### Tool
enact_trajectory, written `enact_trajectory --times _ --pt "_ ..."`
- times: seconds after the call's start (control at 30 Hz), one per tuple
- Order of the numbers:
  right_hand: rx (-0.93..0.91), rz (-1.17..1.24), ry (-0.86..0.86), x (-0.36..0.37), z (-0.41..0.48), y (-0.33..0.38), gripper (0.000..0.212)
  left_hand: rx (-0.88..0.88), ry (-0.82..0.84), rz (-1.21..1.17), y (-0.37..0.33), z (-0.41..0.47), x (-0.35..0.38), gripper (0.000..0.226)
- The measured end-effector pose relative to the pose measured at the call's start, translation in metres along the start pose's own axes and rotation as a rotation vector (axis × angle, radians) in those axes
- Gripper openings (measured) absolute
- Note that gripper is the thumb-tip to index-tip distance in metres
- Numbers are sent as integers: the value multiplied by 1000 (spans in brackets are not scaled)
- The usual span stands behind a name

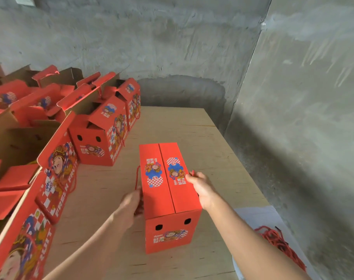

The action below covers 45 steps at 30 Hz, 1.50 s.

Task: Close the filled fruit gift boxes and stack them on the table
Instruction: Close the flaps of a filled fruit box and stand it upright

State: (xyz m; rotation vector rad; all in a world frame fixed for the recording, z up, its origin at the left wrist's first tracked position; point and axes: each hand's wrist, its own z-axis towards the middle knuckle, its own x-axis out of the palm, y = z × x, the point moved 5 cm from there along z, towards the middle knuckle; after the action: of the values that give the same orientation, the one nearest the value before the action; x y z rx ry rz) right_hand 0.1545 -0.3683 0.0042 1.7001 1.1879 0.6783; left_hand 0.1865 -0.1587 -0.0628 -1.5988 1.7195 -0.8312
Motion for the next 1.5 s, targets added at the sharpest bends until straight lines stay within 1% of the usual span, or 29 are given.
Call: enact_trajectory --times 0.07,0.13,0.2,0.27,0.3,0.37,0.43,0.5,0.53,0.57,0.6,0.63,0.67,0.7,0.77,0.8,0.83,0.9,0.93,1.0,1.1,1.2,1.3,1.4,1.43,1.5 --pt "-153 -96 -107 5 -5 20 18 1 -16 -51 -14 0 1 31" --pt "-298 -147 -100 16 -16 42 20 29 -51 -68 -25 -4 0 30" --pt "-425 -254 -48 29 -28 61 26 100 -99 -72 -38 -14 2 30" --pt "-503 -251 96 45 -42 74 26 252 -104 -71 -59 -32 6 30" --pt "-508 -218 179 53 -48 77 25 368 -90 -78 -74 -44 8 29" --pt "-453 -152 309 65 -56 81 22 659 -85 -30 -113 -78 6 27" --pt "-352 -69 432 77 -63 84 19 918 -95 159 -146 -109 6 27" --pt "-282 -1 557 83 -68 91 19 1044 -76 422 -162 -125 8 29" --pt "-250 24 621 83 -71 95 21 1094 -93 522 -162 -127 7 30" --pt "-213 27 673 82 -74 100 24 1135 -144 594 -160 -127 3 31" --pt "-176 7 692 79 -75 105 25 1125 -217 602 -156 -125 -4 32" --pt "-141 -33 667 74 -74 109 24 1069 -281 565 -151 -120 -13 30" --pt "-108 -71 618 68 -70 115 23 996 -321 529 -144 -112 -19 26" --pt "-78 -96 565 64 -66 120 24 926 -323 529 -134 -104 -20 22" --pt "-34 -114 476 62 -63 131 27 839 -232 632 -107 -90 -12 17" --pt "-38 -133 431 63 -62 136 28 819 -170 685 -92 -84 -6 20" --pt "-64 -158 385 64 -61 142 29 814 -117 733 -79 -81 -1 30" --pt "-141 -203 312 68 -61 154 28 839 -69 806 -62 -79 5 50" --pt "-183 -221 289 70 -61 159 28 864 -73 817 -60 -79 6 55" --pt "-269 -252 261 71 -64 172 27 940 -113 775 -65 -85 5 57" --pt "-390 -267 210 67 -70 200 25 1055 -163 639 -85 -99 4 55" --pt "-500 -284 141 59 -72 227 23 1139 -213 549 -106 -110 11 60" --pt "-517 -290 87 50 -62 237 20 1170 -279 583 -121 -106 28 67" --pt "-471 -300 37 39 -41 235 16 1101 -298 654 -130 -86 50 70" --pt "-460 -303 17 35 -33 233 15 1073 -296 676 -131 -79 57 68" --pt "-457 -304 -34 23 -14 233 15 1074 -252 727 -129 -62 73 54"
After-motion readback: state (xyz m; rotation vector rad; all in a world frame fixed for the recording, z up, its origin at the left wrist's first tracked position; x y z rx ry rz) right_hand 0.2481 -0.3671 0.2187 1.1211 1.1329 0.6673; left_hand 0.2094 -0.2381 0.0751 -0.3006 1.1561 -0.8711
